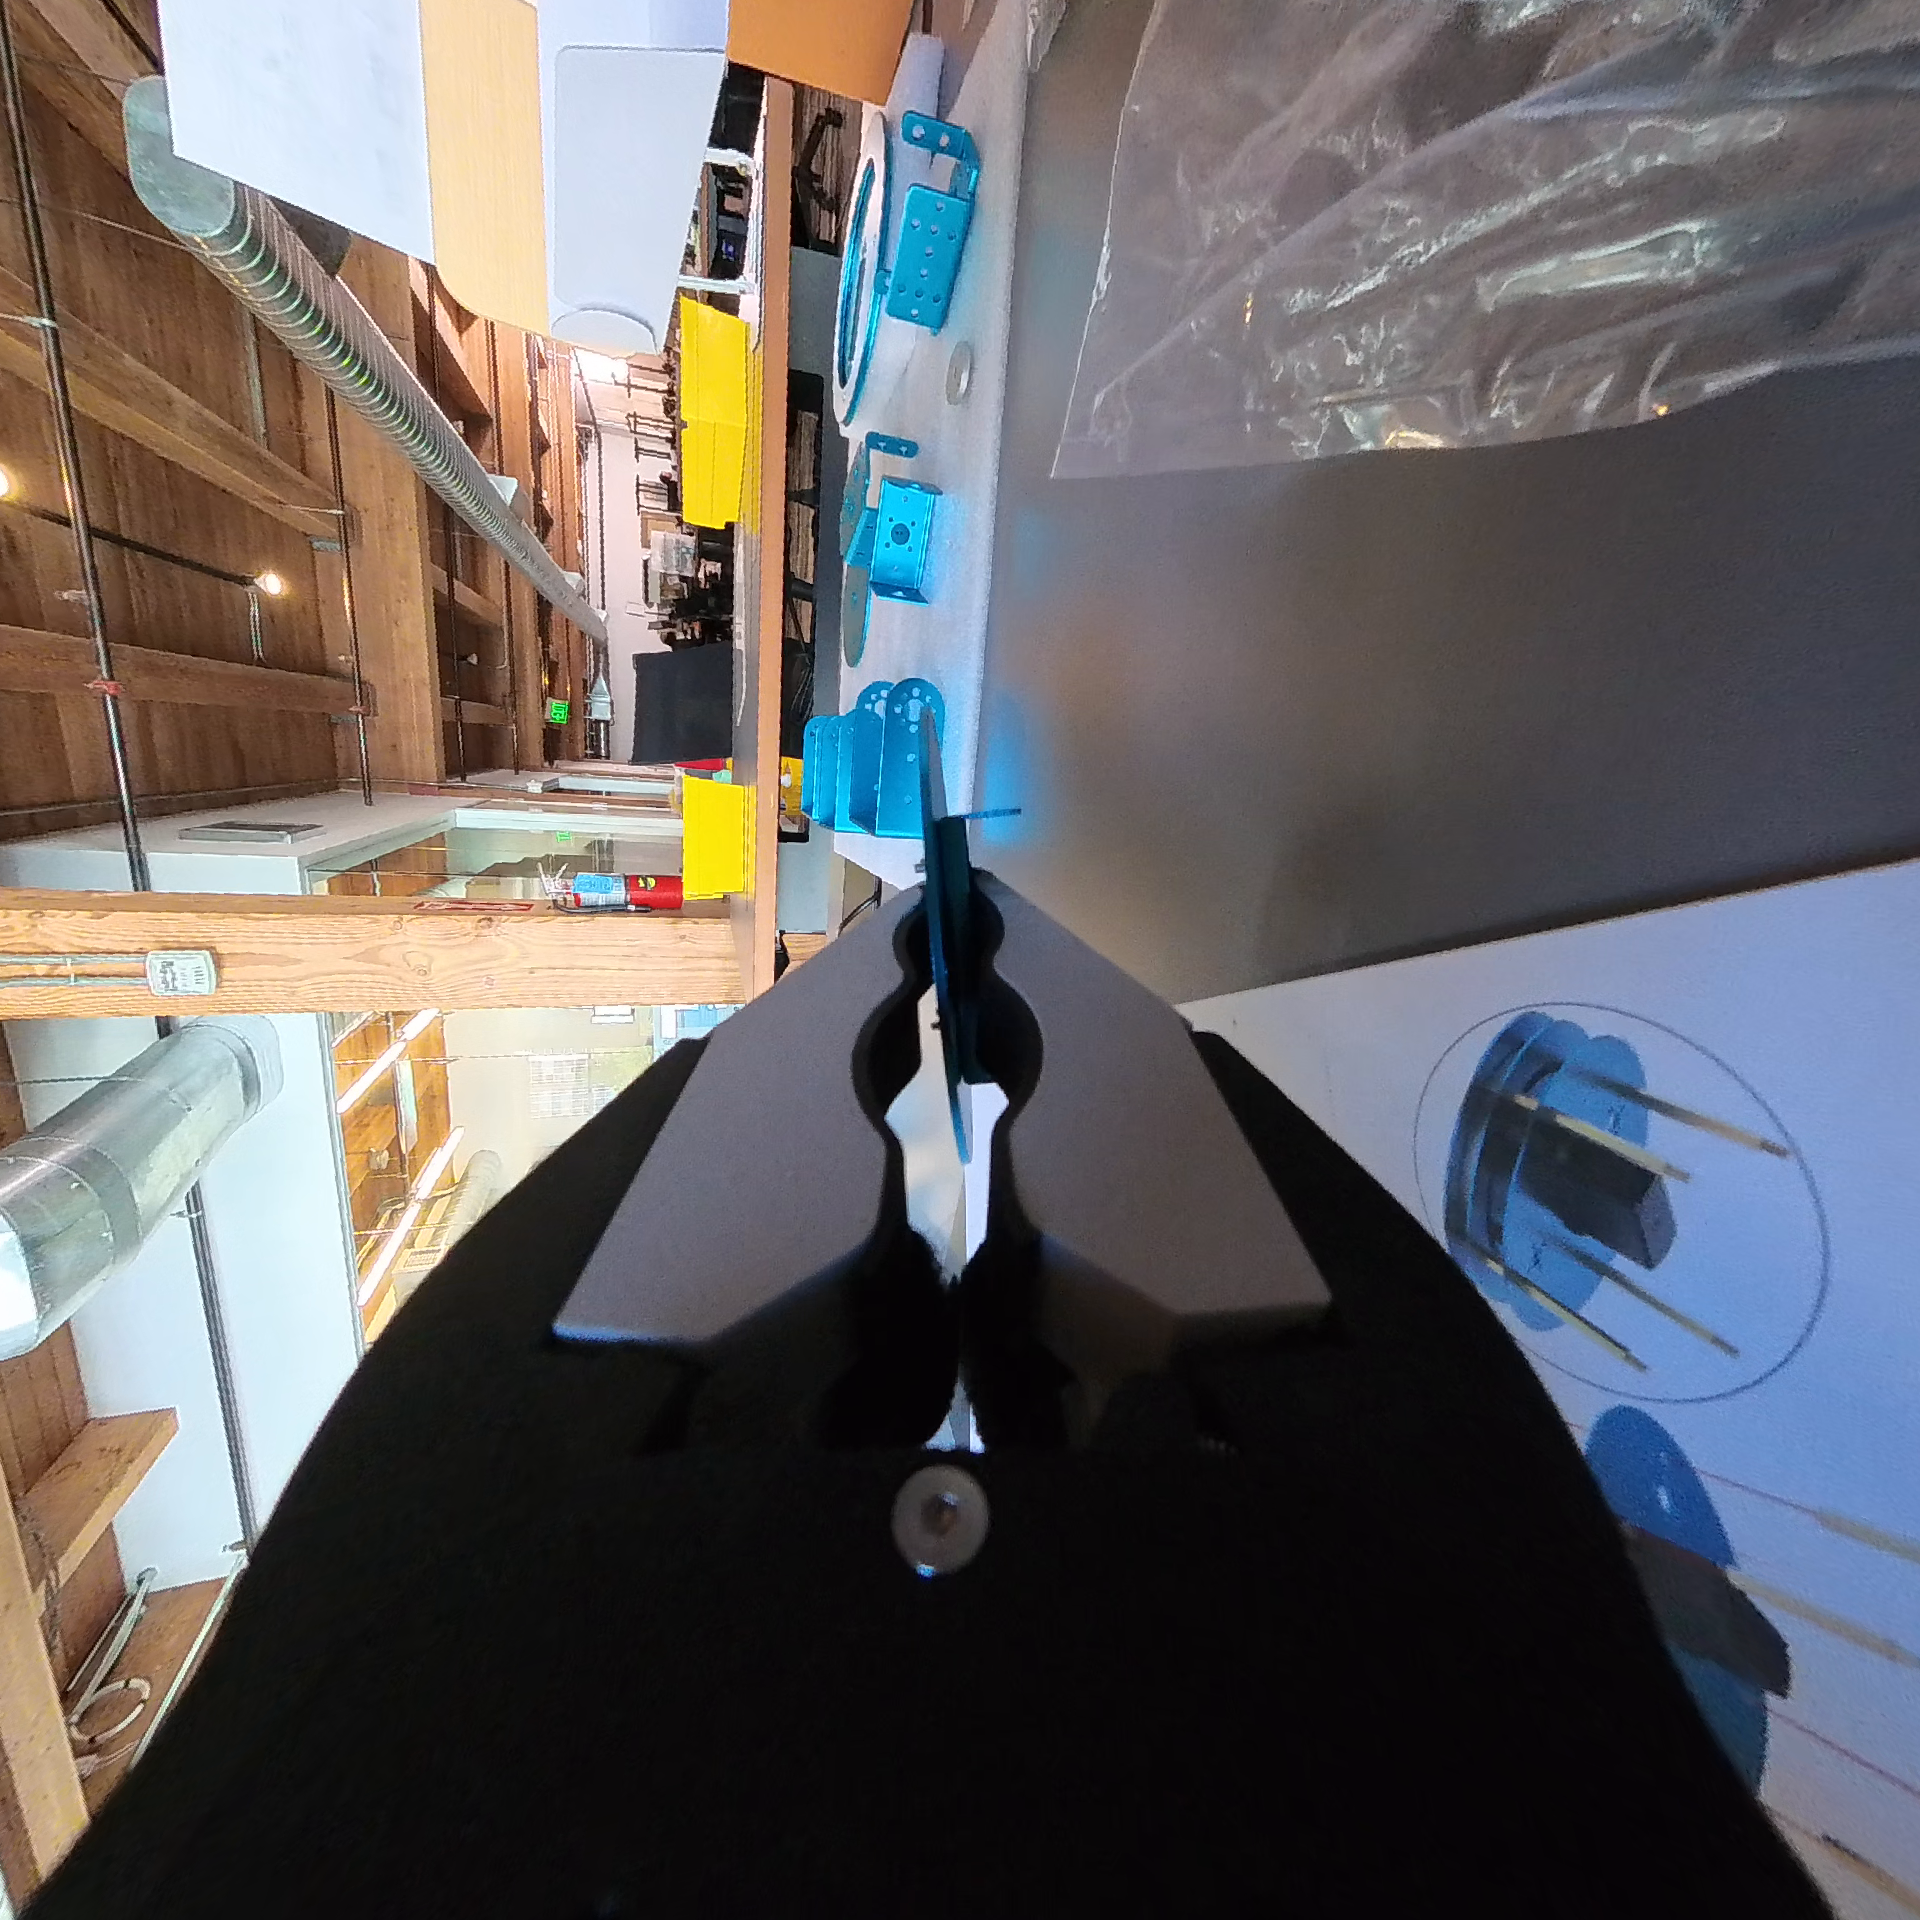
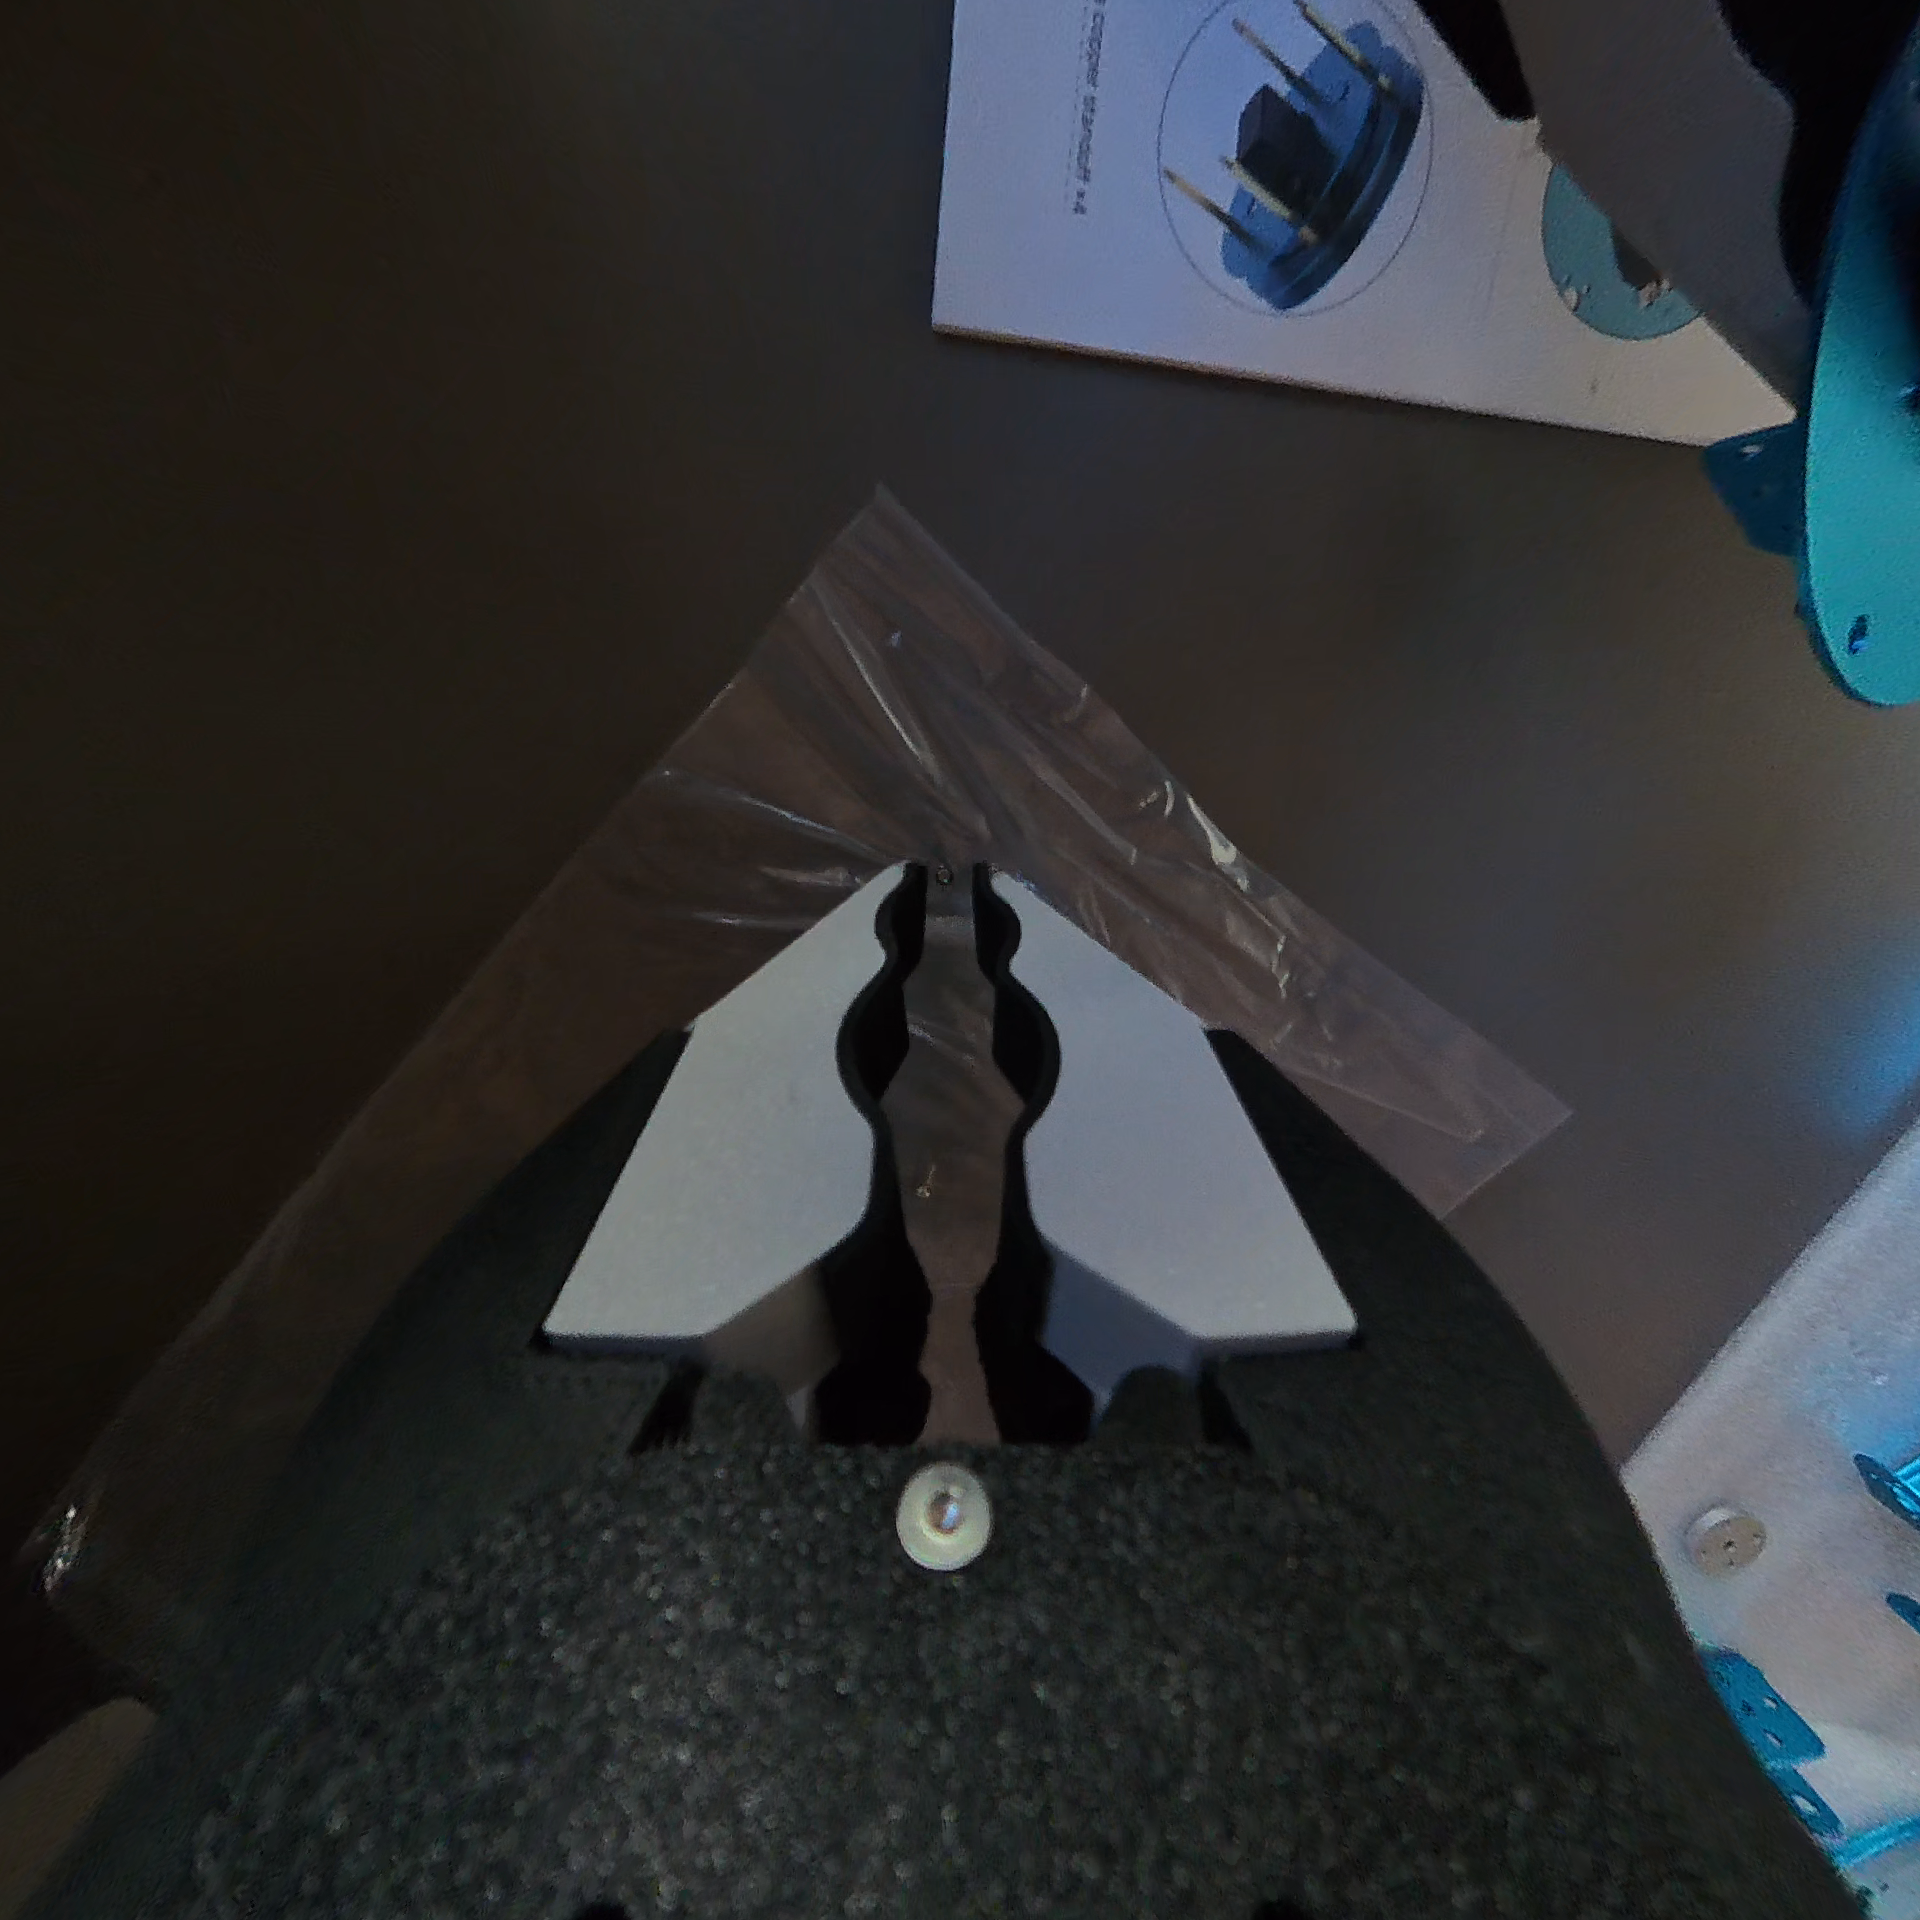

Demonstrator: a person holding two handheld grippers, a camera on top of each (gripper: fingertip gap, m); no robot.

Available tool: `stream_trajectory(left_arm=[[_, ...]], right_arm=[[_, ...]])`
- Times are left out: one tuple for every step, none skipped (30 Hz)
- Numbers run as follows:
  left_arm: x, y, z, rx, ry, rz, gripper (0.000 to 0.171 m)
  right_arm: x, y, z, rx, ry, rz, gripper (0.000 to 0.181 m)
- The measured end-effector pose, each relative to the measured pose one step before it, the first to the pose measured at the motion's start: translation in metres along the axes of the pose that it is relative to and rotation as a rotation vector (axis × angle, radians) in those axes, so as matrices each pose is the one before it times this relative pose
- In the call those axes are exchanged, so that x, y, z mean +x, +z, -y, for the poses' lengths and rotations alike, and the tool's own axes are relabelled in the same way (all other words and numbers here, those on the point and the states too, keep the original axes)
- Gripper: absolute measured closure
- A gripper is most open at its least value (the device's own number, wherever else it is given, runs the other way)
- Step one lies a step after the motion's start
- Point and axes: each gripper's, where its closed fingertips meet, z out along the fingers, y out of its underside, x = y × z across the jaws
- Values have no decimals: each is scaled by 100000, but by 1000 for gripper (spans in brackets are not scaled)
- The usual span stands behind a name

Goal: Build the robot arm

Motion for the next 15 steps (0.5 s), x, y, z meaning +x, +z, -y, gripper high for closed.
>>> stream_trajectory(left_arm=[[11,9,-28,-55,-27,-47,170],[-8,-3,1,-3,-16,-4,171],[-2,-5,11,42,15,32,171],[-2,-11,19,63,48,40,171],[-5,-14,14,26,43,63,171],[-12,-7,-10,-14,15,78,171],[-17,-10,-11,-30,-8,61,171],[-7,2,-28,-77,-59,-31,170],[3,3,-16,-75,-42,-22,170],[-14,-3,-4,31,54,73,171],[-4,-13,22,70,4,2,171],[27,8,7,0,-35,-110,171],[15,-1,3,-53,131,-18,171],[-6,-3,1,-3,179,112,171],[-14,-13,11,78,-52,14,171]], right_arm=[[62,7,-136,-696,-570,-525,174],[5,53,-48,-48,-554,-57,174],[-31,73,16,231,-376,303,174],[-87,105,-53,-202,-78,766,174],[-113,108,-147,-959,41,926,175],[-103,60,-64,-453,-97,573,175],[5,-3,62,477,-267,-287,175],[-16,21,-12,-34,-487,-175,175],[-5,-6,6,-97,-542,-174,175],[1,1,-4,-221,-245,-123,175],[0,0,4,-127,173,110,175],[14,8,-7,-144,148,155,176],[53,14,-17,-62,-183,-230,177],[53,5,-6,22,-542,-427,178],[13,-3,-2,77,-473,-257,178]])
